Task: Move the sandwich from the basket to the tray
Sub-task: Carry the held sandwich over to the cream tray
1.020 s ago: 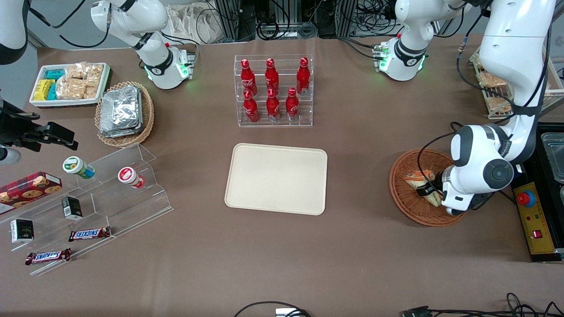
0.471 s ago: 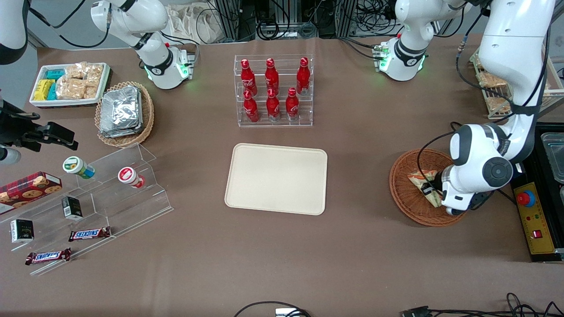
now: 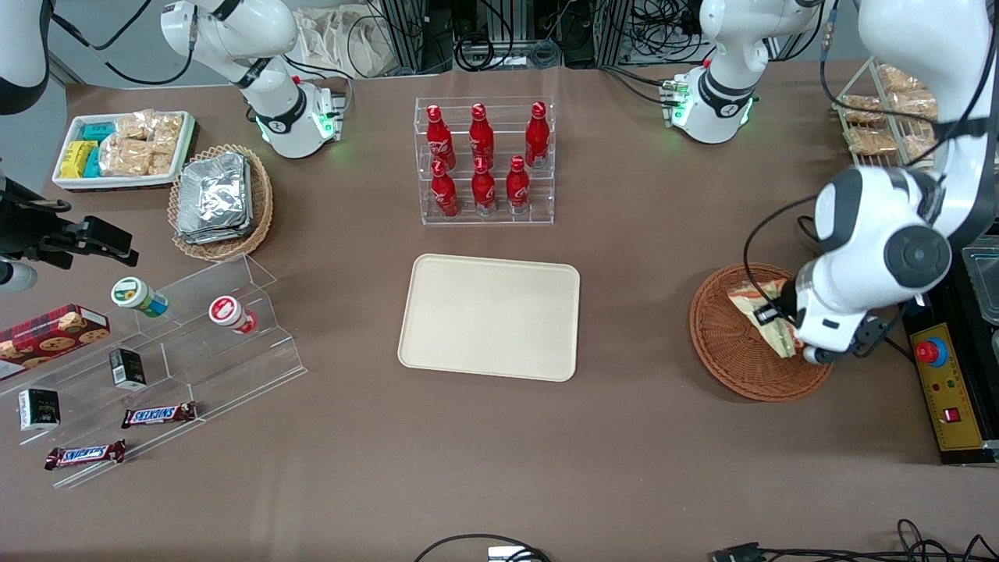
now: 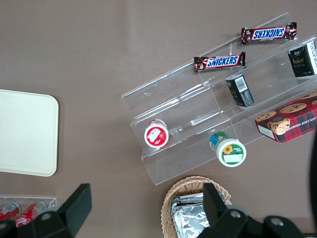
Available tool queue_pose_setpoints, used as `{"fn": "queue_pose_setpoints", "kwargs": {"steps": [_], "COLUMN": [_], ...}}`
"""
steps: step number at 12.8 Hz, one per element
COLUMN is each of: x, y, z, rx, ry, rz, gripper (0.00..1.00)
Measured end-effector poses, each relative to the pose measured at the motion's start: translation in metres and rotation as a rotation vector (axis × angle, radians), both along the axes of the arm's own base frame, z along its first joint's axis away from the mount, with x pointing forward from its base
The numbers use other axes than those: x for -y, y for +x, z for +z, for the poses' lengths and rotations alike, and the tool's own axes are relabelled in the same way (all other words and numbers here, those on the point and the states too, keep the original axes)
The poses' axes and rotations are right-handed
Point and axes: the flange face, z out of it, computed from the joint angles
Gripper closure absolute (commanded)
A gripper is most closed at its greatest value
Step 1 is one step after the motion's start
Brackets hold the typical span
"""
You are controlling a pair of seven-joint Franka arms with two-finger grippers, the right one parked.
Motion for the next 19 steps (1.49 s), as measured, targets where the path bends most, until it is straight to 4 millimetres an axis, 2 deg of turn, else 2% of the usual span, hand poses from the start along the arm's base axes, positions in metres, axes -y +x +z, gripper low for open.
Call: {"fn": "queue_pose_setpoints", "kwargs": {"steps": [2,4,5,7,11,15,17,19], "x": [0.041,0.079,0.096,0.13,0.201,0.26,0.28,0.294], "y": [-0.009,-0.014,-0.017,-0.023,-0.029,-0.038,-0.043,-0.044], "z": [0.036,0.059,0.065,0.062,0.028,-0.036,-0.07,-0.093], "rx": [0.028,0.045,0.052,0.045,0.007,-0.014,-0.017,-0.007], "ry": [-0.005,-0.019,-0.028,-0.05,-0.114,-0.141,-0.137,-0.162], "rz": [-0.082,-0.166,-0.199,-0.265,-0.399,-0.515,-0.563,-0.576], "gripper": [0.88,0.88,0.88,0.86,0.86,0.85,0.85,0.85]}}
